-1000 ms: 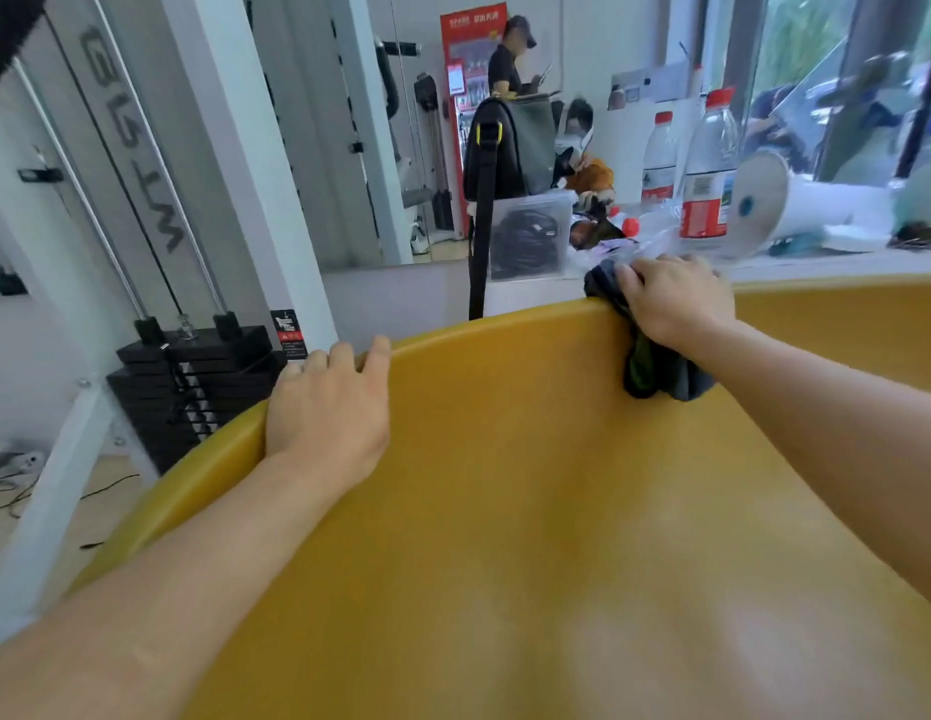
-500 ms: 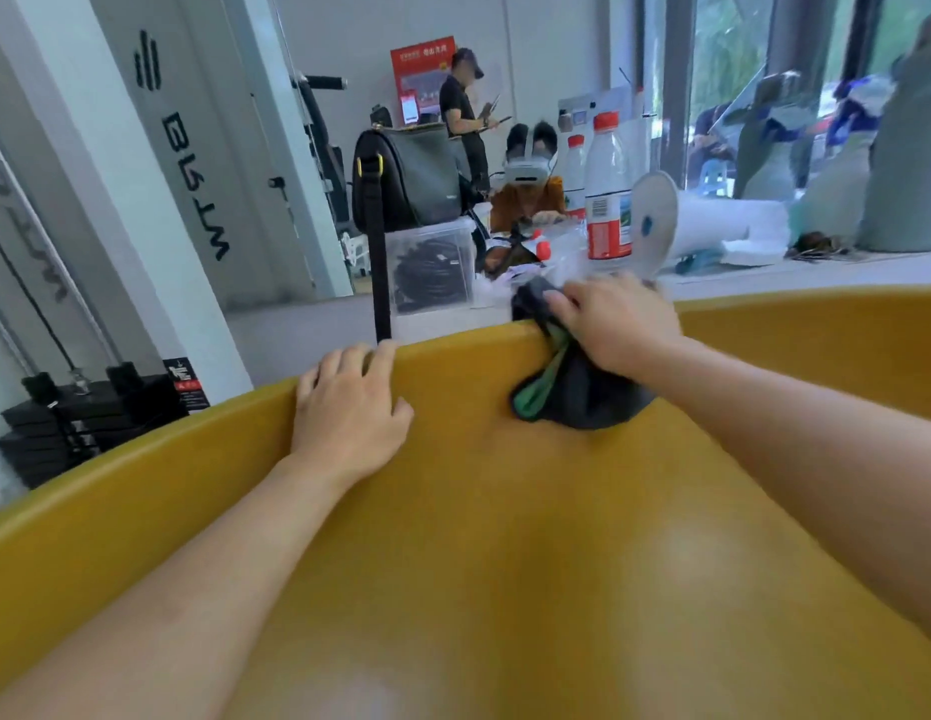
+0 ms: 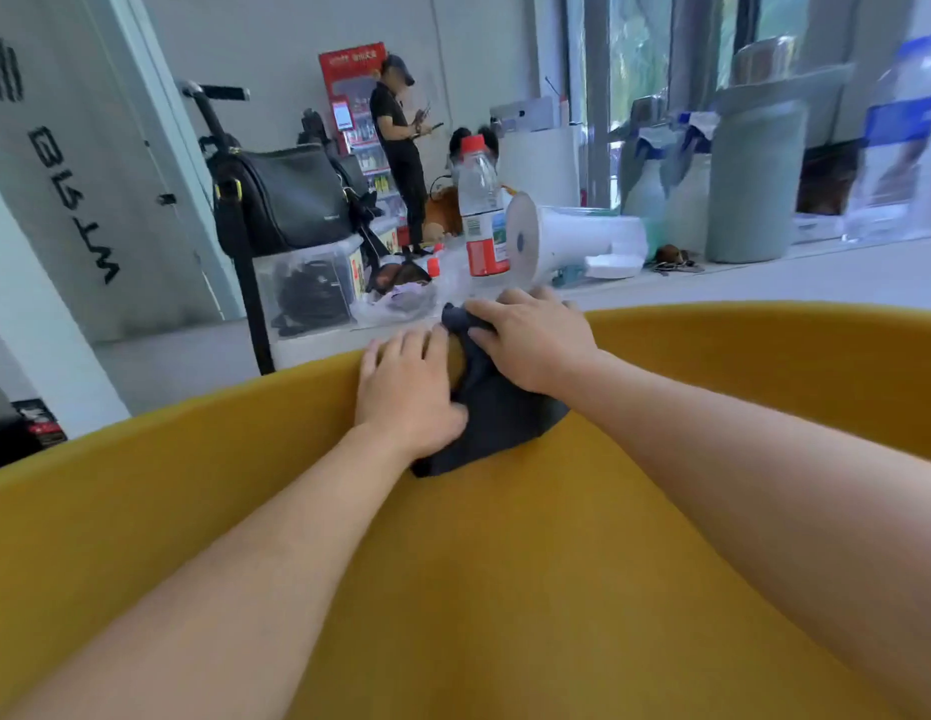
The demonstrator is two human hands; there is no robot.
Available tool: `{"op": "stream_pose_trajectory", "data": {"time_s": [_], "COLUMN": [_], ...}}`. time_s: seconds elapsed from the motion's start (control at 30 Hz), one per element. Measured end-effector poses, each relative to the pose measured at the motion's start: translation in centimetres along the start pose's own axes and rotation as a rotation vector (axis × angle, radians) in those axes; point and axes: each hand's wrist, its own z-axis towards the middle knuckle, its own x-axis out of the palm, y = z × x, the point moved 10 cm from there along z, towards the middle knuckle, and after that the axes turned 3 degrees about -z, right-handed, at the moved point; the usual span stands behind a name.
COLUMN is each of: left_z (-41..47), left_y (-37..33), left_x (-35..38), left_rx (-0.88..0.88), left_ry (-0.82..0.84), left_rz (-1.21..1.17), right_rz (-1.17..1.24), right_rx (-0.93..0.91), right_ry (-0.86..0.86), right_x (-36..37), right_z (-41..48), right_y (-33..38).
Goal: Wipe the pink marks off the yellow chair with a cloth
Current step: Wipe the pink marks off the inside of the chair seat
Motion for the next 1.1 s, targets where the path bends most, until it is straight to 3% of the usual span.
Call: {"op": "stream_pose_trajectory", "data": {"time_s": [0.1,0.23,0.33,0.4,0.5,0.6,0.73,0.83,0.87,1.0,1.1], "left_z": [-0.1,-0.1,0.1,1.2,1.9,1.7,1.2,1.4,1.3,-1.5,-1.0], "left_y": [0.8,0.1,-0.1,-3.7,-12.8,-16.1,-15.0,-15.0,-15.5,-24.5,-29.6], "left_x": [0.1,0.2,-0.5,-1.2,-1.1,0.2,0.5,-0.4,-0.6,-3.3,-5.1], "left_rx": [-0.01,0.0,-0.08,-0.023,0.141,0.016,0.002,-0.001,0.036,0.501,0.462], "left_ry": [-0.051,-0.02,0.075,0.127,0.203,0.229,0.189,0.226,0.229,0.114,0.116], "left_rz": [-0.019,-0.027,0.006,-0.038,-0.127,-0.161,-0.123,-0.134,-0.129,-0.142,-0.417], "right_rz": [-0.104,-0.164,-0.264,-0.377,-0.402,-0.327,-0.19,-0.289,-0.319,-0.303,-0.174], "right_rx": [0.04,0.277,0.21,0.155,0.171,0.16,0.356,0.471,0.455,0.411,0.424], "right_ry": [-0.069,0.051,0.154,0.22,0.151,0.069,0.153,0.135,0.114,0.157,0.14], "right_x": [-2.1,-5.3,-4.9,-4.1,-4.7,-5.6,-10.3,-12.0,-11.7,-10.2,-10.3], "right_z": [-3.2,-6.8,-6.1,-5.4,-5.7,-7.6,-14.6,-17.1,-16.3,-12.7,-13.2], "right_y": [-6.0,-16.1,-15.4,-14.3,-14.0,-15.6,-22.5,-24.0,-23.5,-23.2,-24.6]}}
